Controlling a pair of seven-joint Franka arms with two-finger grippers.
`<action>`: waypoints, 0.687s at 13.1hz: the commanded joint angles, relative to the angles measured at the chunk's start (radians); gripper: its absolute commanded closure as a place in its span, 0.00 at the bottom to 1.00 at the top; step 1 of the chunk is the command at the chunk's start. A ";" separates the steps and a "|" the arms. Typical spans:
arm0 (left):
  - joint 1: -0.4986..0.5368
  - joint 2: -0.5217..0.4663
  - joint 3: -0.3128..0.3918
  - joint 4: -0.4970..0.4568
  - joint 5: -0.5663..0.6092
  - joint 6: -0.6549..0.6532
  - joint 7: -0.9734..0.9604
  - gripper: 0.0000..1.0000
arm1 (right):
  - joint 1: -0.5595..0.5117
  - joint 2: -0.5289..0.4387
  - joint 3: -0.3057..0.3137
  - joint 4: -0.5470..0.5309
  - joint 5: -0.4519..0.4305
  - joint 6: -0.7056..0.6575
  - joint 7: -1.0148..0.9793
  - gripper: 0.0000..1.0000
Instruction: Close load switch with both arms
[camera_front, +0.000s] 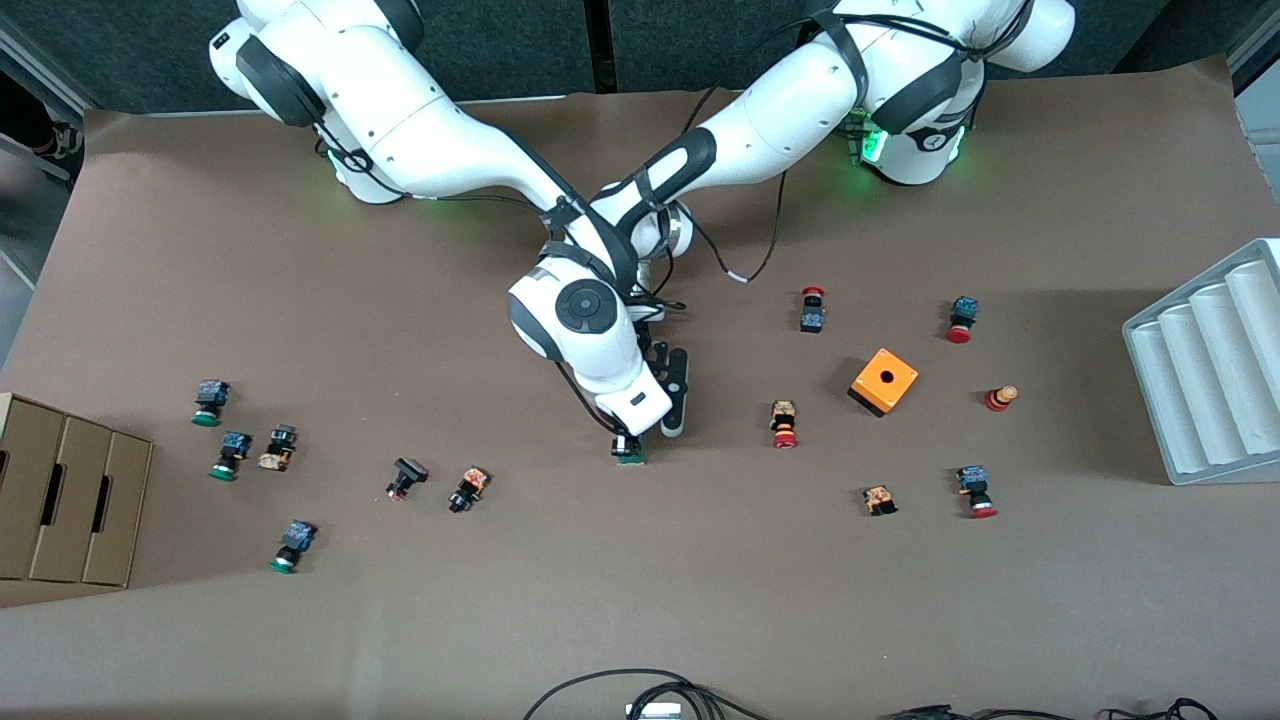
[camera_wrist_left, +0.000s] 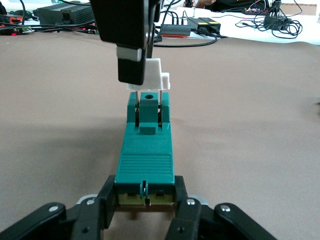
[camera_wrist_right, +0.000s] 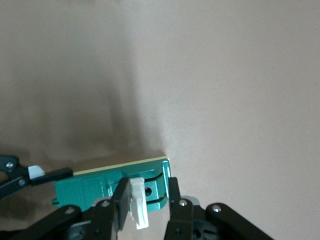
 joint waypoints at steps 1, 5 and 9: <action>-0.006 0.016 0.013 0.028 0.030 0.023 -0.011 0.57 | -0.001 -0.001 -0.002 0.005 -0.023 0.014 0.028 0.63; -0.006 0.016 0.013 0.028 0.030 0.025 -0.011 0.57 | -0.002 0.002 -0.002 0.005 -0.024 0.014 0.028 0.63; -0.006 0.016 0.013 0.028 0.030 0.025 -0.011 0.57 | -0.004 0.005 -0.002 0.005 -0.024 0.014 0.029 0.69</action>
